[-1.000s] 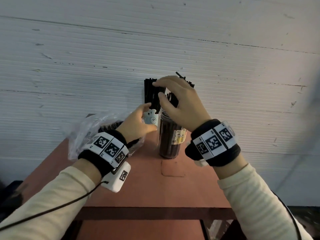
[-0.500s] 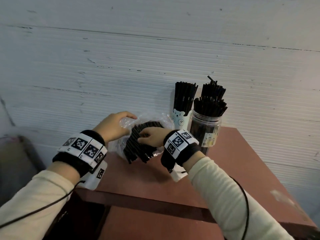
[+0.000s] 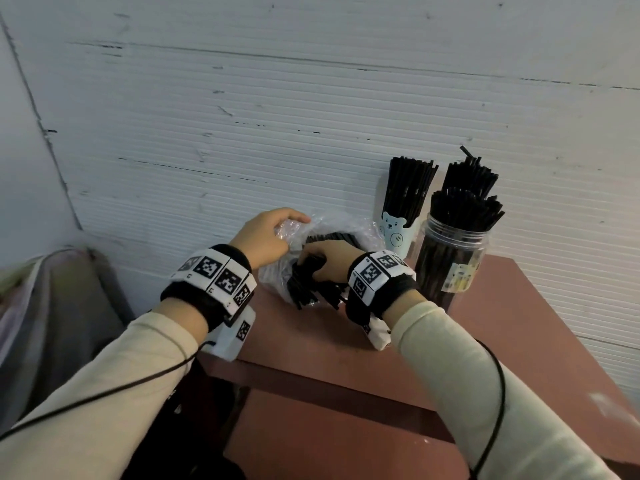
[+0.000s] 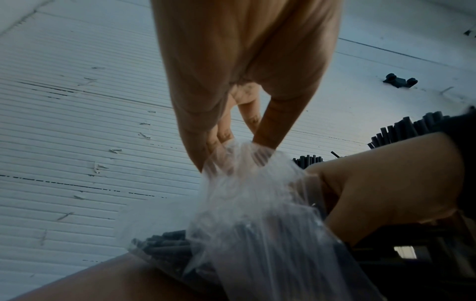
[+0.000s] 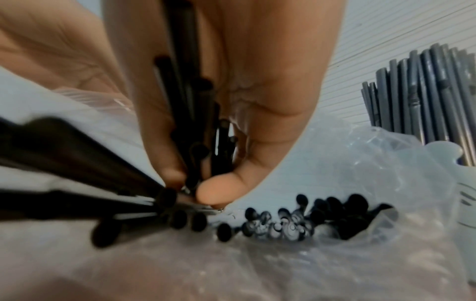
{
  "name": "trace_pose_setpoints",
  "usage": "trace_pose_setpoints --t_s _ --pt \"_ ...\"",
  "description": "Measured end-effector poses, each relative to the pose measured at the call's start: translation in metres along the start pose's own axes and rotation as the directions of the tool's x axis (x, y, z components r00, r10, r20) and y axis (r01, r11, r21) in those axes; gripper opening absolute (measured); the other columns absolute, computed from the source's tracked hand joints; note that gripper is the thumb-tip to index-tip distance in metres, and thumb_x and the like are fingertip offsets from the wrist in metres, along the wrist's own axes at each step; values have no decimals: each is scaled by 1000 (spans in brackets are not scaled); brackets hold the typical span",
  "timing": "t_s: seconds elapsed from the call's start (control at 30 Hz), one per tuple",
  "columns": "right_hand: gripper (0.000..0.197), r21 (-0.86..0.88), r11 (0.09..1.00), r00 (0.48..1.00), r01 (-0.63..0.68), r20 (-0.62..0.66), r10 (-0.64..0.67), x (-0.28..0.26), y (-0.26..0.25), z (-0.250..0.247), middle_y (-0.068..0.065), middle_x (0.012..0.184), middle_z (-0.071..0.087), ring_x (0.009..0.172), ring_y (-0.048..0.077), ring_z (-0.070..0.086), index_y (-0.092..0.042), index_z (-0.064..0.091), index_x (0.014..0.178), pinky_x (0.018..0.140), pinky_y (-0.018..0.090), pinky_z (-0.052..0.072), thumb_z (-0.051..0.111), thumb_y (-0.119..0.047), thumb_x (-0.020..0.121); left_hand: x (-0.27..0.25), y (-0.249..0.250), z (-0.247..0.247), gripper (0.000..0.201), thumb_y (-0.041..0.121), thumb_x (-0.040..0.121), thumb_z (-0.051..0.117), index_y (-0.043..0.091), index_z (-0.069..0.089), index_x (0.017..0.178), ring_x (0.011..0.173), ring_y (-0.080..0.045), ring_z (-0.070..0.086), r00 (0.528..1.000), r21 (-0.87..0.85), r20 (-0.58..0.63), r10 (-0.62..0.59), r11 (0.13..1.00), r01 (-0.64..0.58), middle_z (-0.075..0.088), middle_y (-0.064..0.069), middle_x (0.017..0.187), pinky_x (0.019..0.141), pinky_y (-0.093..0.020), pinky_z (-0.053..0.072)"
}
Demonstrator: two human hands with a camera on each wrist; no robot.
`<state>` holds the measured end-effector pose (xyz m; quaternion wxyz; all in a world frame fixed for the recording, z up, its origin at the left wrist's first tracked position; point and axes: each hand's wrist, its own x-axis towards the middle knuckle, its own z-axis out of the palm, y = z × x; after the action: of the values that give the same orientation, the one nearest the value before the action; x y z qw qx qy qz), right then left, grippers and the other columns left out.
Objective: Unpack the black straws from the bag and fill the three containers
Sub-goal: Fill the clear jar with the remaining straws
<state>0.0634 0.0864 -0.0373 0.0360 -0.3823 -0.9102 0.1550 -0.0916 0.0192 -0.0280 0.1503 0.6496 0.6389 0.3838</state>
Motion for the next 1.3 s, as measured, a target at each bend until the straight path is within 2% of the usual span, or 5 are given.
trace_pose_setpoints --t_s 0.3,0.57,0.83,1.03,1.3 --pt "32 155 987 984 -32 -167 58 -4 10 -5 -1 106 66 89 13 61 -22 73 103 75 18 48 66 -2 80 3 -3 -1 62 -12 78 57 41 60 110 125 -16 49 1000 -36 22 -19 999 20 54 6 137 83 -19 44" --pt "36 296 954 988 -52 -125 93 -24 21 -15 -3 93 67 69 9 65 -25 74 102 57 8 50 67 2 79 -1 -5 4 57 -11 81 55 30 60 120 104 -17 58 1000 -23 15 -11 1000 12 53 4 137 69 -16 45" --pt "34 249 967 994 -56 -73 76 -77 37 -45 -8 85 70 65 -1 63 -29 75 104 64 7 44 73 -5 79 -8 24 28 75 8 77 72 21 39 143 137 -14 33 983 211 25 183 960 -184 30 0 151 100 -13 25" --pt "36 195 981 999 9 -44 0 -115 32 -60 -11 75 70 68 8 69 -31 75 104 65 9 48 72 -6 79 1 59 64 72 29 59 81 32 48 123 105 -13 56 933 344 286 217 886 -312 58 9 118 86 -31 48" --pt "45 166 975 975 147 -192 -114 -170 27 -96 -21 113 63 96 -12 58 -38 59 128 85 7 42 70 -23 87 -8 100 72 14 38 90 57 27 59 81 66 -8 55 954 266 200 223 925 -272 58 11 70 57 -24 38"
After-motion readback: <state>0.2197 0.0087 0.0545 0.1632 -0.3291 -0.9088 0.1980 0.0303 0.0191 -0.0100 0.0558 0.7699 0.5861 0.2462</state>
